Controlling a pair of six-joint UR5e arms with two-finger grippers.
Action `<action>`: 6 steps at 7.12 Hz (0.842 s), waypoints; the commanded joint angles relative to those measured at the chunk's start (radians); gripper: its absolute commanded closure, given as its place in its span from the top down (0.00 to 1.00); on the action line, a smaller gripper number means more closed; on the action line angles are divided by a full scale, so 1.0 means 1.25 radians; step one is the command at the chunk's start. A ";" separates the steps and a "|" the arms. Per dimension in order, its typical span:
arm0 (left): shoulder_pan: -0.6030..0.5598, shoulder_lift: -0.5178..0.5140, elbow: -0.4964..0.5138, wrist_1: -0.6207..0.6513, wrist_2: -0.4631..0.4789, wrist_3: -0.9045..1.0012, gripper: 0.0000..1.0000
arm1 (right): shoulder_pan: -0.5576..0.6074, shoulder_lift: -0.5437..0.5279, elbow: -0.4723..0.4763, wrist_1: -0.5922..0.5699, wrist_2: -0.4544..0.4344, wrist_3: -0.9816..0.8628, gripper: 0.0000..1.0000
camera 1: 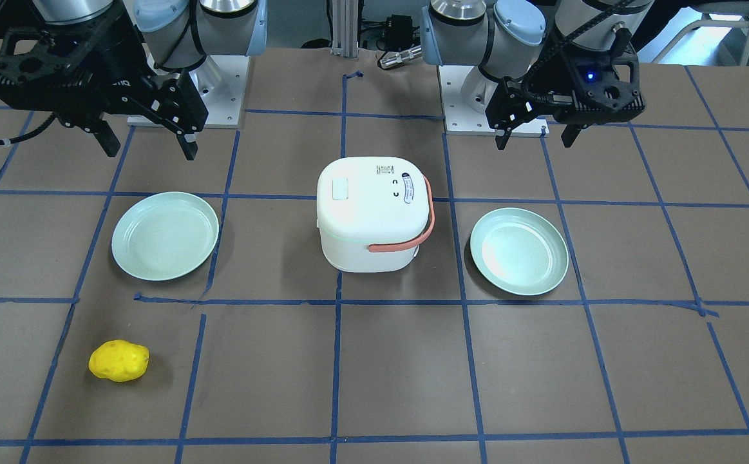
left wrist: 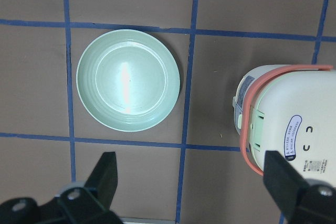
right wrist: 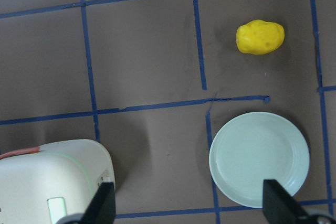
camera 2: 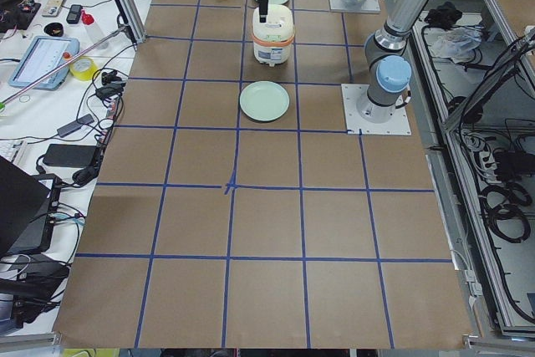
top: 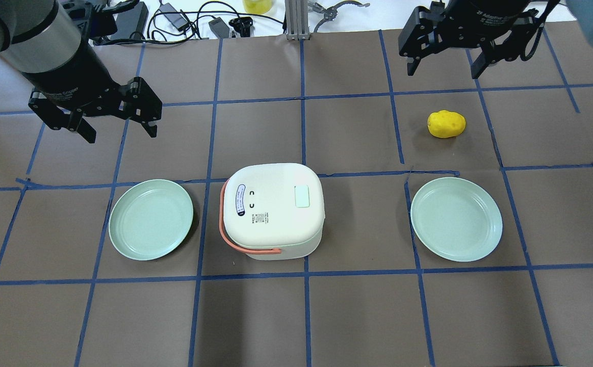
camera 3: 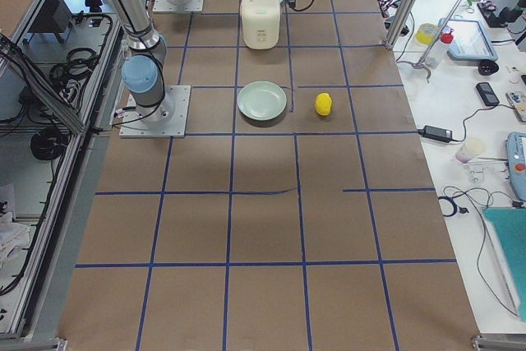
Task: Press rice cooker button
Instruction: 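Start moving the right gripper from its rest pose toward the rice cooker, then move the right gripper over the rice cooker's green lid button and lower it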
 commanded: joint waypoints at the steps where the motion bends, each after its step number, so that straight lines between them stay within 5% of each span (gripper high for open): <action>1: 0.000 0.000 0.000 0.000 0.000 0.000 1.00 | 0.080 0.045 0.006 0.003 0.011 0.050 0.77; 4: 0.000 0.000 0.000 0.000 0.000 0.000 1.00 | 0.181 0.062 0.088 -0.008 0.010 0.139 0.33; 6: 0.000 0.000 0.000 0.000 0.000 0.000 1.00 | 0.197 0.075 0.110 -0.023 0.011 0.160 0.25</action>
